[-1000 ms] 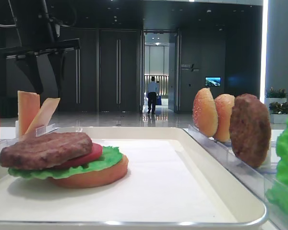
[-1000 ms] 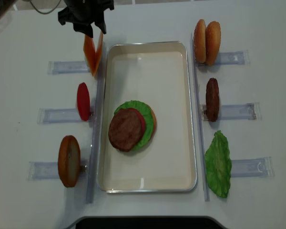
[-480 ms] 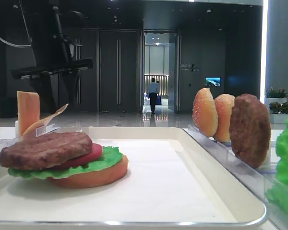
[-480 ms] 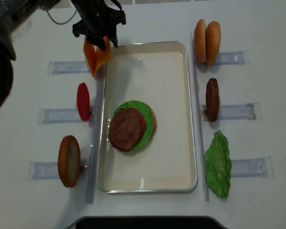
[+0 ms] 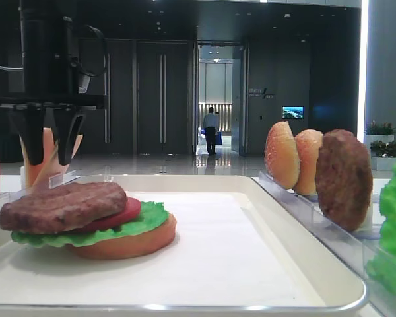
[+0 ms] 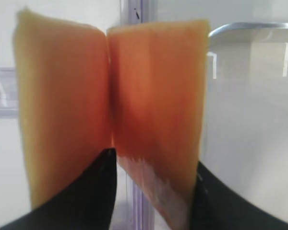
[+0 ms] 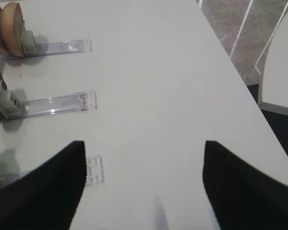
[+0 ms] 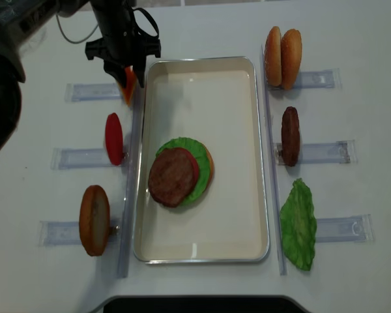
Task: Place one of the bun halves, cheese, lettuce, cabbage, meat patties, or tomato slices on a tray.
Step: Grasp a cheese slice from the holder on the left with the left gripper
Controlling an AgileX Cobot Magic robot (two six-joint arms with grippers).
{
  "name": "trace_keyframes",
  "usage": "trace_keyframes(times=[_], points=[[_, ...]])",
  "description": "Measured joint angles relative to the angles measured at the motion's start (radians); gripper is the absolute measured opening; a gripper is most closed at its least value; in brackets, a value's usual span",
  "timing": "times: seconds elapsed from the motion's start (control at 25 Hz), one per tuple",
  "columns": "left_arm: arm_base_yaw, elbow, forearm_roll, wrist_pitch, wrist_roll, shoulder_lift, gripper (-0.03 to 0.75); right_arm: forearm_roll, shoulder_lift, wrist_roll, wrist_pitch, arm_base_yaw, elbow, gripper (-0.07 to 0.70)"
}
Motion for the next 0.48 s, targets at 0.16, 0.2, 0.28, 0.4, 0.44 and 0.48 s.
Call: trace_keyframes(times=[0.16, 0.2, 0.28, 0.4, 0.44, 0.48], points=[[0.0, -0.004, 0.001, -0.002, 0.0, 0.0, 0.173, 0.0, 0.0, 0.0, 0.0, 0.0, 0.0, 0.486], [0.0, -0.01, 0.001, -0.003, 0.0, 0.0, 0.152, 0.0, 0.0, 0.0, 0.0, 0.0, 0.0, 0.486], [0.0, -0.037, 0.003, -0.003, 0.004, 0.0, 0.131, 0.0, 0.0, 0.0, 0.0, 0.0, 0.0, 0.486], [0.0, -0.072, 0.003, -0.001, 0.02, -0.002, 0.113, 0.0, 0.0, 0.0, 0.0, 0.0, 0.0, 0.486], [0.0, -0.075, 0.003, 0.0, 0.022, -0.004, 0.105, 0.0, 0.0, 0.0, 0.0, 0.0, 0.0, 0.486], [0.0, -0.078, 0.003, 0.004, 0.023, -0.005, 0.095, 0.0, 0.0, 0.0, 0.0, 0.0, 0.0, 0.486]])
